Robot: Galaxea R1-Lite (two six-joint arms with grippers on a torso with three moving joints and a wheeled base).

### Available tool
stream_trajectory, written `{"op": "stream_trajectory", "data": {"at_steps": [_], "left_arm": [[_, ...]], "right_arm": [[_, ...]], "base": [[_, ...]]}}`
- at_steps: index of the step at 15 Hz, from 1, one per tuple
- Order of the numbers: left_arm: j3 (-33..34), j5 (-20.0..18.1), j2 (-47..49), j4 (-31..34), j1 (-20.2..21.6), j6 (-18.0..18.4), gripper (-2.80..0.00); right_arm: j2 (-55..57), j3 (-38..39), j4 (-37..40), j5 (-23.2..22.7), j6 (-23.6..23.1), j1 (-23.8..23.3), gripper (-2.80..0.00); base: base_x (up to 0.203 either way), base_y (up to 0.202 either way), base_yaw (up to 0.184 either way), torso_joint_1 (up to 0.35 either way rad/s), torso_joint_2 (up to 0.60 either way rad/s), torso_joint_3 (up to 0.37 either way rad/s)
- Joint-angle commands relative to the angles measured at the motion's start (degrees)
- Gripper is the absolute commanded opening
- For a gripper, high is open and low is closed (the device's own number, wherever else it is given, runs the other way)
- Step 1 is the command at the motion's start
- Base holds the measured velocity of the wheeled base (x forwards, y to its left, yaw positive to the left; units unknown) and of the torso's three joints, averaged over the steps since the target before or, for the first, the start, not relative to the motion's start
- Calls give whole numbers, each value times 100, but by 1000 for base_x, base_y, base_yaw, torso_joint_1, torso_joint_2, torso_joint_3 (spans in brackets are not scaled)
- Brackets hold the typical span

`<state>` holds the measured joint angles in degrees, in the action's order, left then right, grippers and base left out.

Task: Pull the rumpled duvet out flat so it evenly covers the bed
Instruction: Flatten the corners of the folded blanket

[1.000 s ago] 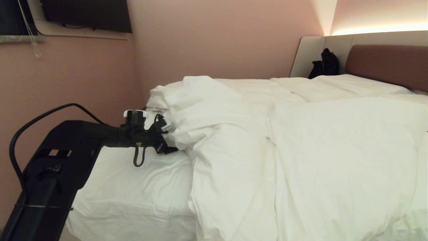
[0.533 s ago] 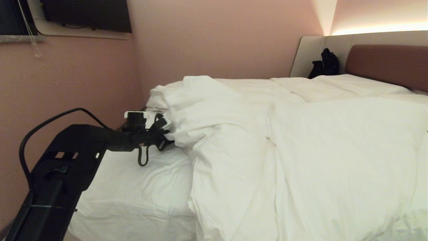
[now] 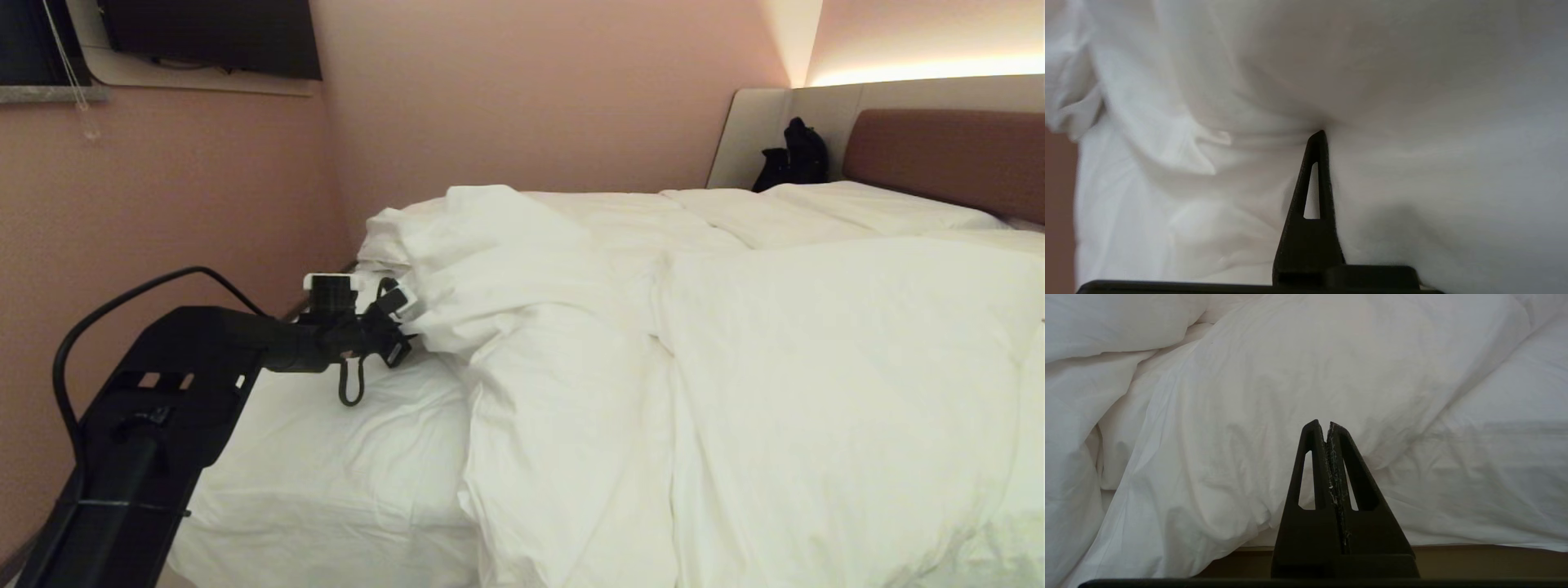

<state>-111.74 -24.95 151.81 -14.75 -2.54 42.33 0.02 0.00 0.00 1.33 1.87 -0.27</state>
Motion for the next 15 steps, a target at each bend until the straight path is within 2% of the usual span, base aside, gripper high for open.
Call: {"op": "stream_trajectory", "data": {"at_steps": [1, 5, 12, 15], "left_arm": [[21, 22, -181, 8, 70, -2, -280], [197, 27, -755, 145, 402, -127, -280], [2315, 31, -3114, 141, 1126, -310, -280], [2701, 111, -3462, 158, 1320, -324, -280]], "right_arm": [[-2, 0, 0, -1, -2, 0, -280], [-2, 0, 0, -1, -2, 0, -280], [-2, 0, 0, -1, -2, 0, -280], [-2, 0, 0, -1, -2, 0, -280]], "base": [[0, 0, 0, 0, 0, 0], [0, 0, 0, 0, 0, 0], [0, 0, 0, 0, 0, 0], [0, 0, 0, 0, 0, 0]]}}
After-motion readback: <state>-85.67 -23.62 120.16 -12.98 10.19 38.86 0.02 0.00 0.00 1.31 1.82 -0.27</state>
